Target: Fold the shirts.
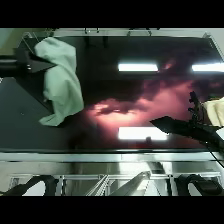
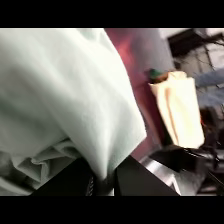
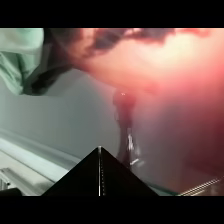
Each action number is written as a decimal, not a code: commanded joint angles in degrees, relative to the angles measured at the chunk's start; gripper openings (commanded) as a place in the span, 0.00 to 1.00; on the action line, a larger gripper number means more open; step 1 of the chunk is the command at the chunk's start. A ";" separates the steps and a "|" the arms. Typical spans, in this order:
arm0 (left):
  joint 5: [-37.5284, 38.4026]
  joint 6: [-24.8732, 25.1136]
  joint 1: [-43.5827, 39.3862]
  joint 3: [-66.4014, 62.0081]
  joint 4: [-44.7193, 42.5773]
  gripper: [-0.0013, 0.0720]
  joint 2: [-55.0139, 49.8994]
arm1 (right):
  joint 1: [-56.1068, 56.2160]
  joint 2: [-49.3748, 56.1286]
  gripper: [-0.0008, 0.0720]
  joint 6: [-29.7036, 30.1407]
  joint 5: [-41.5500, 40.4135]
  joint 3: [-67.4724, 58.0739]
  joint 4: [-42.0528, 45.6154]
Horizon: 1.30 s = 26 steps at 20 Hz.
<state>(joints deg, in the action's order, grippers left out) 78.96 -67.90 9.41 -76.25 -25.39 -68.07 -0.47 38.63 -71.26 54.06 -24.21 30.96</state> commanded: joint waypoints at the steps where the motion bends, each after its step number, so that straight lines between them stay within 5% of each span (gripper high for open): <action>1: -5.84 3.93 -10.64 2.45 3.69 0.54 0.46 | -2.80 -0.07 0.06 3.91 0.17 -0.96 -0.15; 2: -6.80 4.44 -11.82 3.28 2.14 0.97 0.46 | -4.92 -0.04 0.32 4.04 2.14 -2.10 -0.15; 3: -7.04 4.35 -12.24 3.67 -0.87 0.99 0.46 | -7.10 -0.04 0.55 4.07 4.35 -3.52 -0.15; 6: -5.62 1.53 -10.03 3.61 -16.46 0.99 0.48 | -10.91 -0.02 0.56 7.13 10.54 -6.99 -0.15; 8: -3.23 -2.08 -7.15 4.04 -27.28 0.99 0.26 | -9.07 1.01 0.72 8.87 10.80 -6.97 -0.13; 14: -5.99 -2.56 6.97 16.46 -33.51 0.98 -5.60 | 13.68 26.08 0.72 9.38 -3.26 -12.44 -1.07; 17: -8.35 1.25 13.60 19.76 -32.17 0.98 -12.13 | 24.41 45.46 0.72 10.97 -3.48 -26.49 -2.60; 19: -8.74 5.11 15.30 19.91 -29.49 0.98 -16.76 | 29.00 55.91 0.63 11.47 -3.19 -38.45 -2.73; 26: -7.04 6.36 15.10 16.63 -29.18 0.98 -29.00 | 32.09 73.16 0.65 7.50 -1.09 -66.29 1.97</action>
<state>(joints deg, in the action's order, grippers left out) 71.50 -62.57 24.18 -58.04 -53.30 -92.33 30.37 105.19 -61.14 52.53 -80.44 29.67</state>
